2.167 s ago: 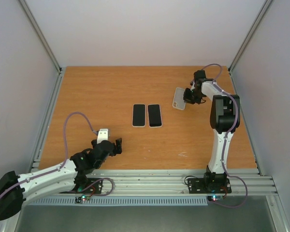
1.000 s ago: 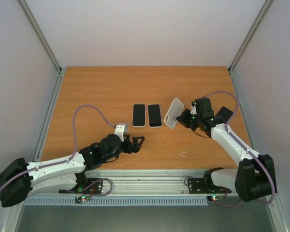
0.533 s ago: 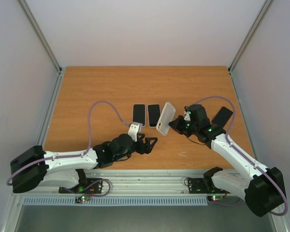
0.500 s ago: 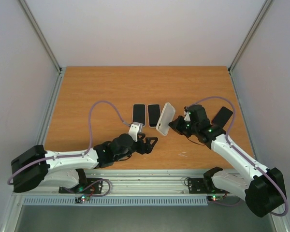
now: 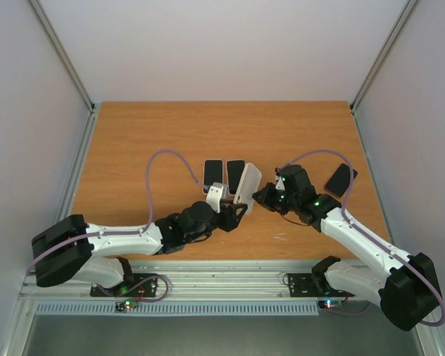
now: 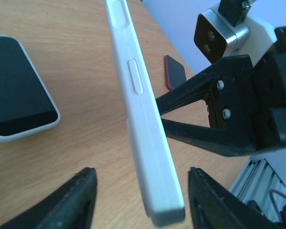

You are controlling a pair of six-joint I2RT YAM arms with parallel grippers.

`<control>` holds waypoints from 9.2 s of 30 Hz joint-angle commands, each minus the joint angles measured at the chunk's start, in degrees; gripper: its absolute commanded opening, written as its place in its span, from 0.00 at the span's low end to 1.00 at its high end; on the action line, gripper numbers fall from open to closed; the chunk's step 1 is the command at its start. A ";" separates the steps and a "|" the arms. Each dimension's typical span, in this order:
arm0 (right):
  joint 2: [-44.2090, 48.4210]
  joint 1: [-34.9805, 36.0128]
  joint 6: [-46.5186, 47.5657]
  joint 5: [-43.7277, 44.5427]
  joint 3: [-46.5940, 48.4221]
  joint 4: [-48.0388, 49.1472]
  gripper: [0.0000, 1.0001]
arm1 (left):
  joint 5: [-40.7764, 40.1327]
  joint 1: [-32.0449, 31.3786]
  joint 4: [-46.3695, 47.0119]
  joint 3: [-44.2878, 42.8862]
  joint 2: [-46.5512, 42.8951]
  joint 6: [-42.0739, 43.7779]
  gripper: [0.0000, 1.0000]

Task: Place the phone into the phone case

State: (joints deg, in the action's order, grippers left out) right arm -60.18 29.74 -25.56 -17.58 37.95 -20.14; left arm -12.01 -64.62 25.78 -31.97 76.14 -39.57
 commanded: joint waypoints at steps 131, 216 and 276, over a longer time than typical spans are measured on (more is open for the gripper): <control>-22.61 21.41 -3.30 10.16 -9.13 26.63 0.09 | -21.13 34.13 -57.07 -26.70 -26.04 36.01 0.99; -56.97 -45.33 19.78 27.07 42.10 -25.63 0.91 | -24.39 34.21 -56.10 -24.99 -30.94 39.40 0.99; -52.90 -47.37 24.43 7.56 33.57 -21.34 0.74 | -19.49 34.21 -57.23 -25.72 -29.64 38.77 0.99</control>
State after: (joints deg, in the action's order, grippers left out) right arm -112.05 -18.22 -0.84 0.58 75.09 -42.81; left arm -33.39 -30.81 -33.56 -57.30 46.85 -0.60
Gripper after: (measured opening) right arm 0.787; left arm 0.994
